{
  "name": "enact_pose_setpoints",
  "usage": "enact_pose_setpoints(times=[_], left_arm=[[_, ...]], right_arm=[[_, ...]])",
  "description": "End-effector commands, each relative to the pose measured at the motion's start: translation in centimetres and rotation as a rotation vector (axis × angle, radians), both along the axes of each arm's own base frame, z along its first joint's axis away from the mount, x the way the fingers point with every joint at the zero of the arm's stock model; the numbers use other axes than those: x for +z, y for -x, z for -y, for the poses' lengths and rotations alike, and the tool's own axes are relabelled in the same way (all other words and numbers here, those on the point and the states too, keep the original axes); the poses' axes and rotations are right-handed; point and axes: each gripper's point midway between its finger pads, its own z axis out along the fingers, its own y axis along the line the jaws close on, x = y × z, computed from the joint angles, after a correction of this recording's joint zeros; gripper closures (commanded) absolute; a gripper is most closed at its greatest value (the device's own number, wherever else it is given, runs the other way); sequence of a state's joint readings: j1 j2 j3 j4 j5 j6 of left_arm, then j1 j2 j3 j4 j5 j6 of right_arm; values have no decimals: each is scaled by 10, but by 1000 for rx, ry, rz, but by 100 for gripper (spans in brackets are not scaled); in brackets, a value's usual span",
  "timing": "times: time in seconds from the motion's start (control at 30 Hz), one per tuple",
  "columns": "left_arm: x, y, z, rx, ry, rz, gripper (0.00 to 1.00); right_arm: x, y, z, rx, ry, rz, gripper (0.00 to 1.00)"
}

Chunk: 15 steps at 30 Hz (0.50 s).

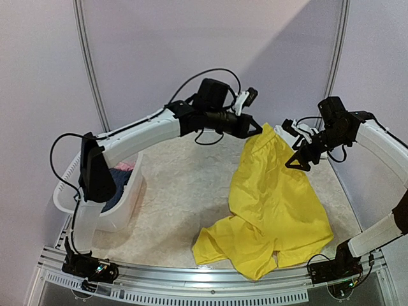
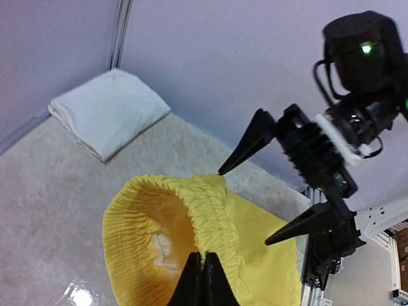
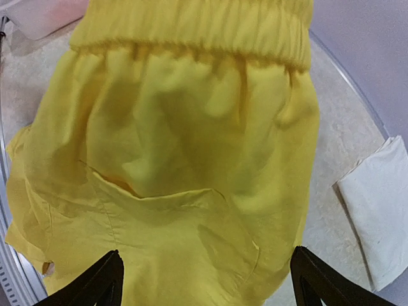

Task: Fold and stack the mixed laundry pile
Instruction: Adjust the crumpled shorts at the center of the board.

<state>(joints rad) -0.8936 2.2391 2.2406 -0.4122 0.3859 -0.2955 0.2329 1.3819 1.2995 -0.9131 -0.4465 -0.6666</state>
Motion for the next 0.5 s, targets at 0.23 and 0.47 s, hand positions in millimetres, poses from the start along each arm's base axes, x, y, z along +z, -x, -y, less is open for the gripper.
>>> enact_pose_setpoints(times=[0.23, 0.47], left_arm=[[-28, -13, -37, 177, -222, 102, 52], [-62, -21, -123, 508, -368, -25, 37]], right_arm=[[13, -1, -7, 14, -57, -18, 8], [5, -24, -5, -27, -36, -29, 7]])
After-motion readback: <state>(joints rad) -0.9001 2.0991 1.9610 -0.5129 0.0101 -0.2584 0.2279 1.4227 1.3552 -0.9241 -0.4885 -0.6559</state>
